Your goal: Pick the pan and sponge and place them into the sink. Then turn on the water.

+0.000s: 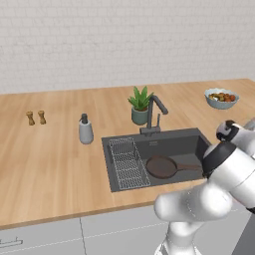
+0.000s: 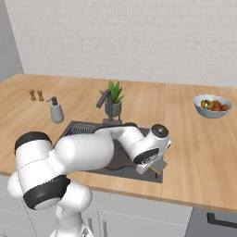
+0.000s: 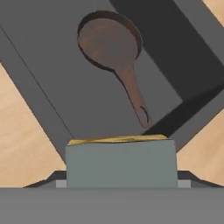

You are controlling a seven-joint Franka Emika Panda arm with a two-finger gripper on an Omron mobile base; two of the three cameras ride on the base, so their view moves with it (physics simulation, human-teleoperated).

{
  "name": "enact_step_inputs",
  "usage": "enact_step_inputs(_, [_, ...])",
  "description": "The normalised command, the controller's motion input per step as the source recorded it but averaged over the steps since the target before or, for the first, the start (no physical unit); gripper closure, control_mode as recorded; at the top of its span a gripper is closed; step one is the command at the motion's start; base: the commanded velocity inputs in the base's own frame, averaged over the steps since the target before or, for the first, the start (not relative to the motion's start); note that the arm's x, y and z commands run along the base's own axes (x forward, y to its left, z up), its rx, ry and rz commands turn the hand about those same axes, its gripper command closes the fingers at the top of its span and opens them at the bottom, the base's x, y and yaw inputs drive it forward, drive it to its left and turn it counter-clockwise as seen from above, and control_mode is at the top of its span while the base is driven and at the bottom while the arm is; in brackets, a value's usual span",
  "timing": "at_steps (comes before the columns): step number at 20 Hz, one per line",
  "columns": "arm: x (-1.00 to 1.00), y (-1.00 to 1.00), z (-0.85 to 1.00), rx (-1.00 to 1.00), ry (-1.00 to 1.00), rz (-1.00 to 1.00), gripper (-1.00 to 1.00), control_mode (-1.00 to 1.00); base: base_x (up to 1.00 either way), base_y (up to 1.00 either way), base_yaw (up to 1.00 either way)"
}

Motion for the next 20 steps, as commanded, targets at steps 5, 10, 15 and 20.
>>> enact_step_inputs(5, [0.0,0.52,0.31,-0.05,0.0,0.3,1.0,-1.0,0.0,0.0,0.0])
enact_step_inputs(10, [0.0,0.63,0.02,-0.09,-0.09,0.32,1.0,-1.0,0.0,0.0,0.0])
enact_step_inputs(15, [0.05,0.6,0.0,-0.08,-0.1,0.37,1.0,-1.0,0.0,0.0,0.0])
enact_step_inputs(20, [0.19,0.49,0.0,-0.05,-0.02,0.34,1.0,-1.0,0.0,0.0,0.0])
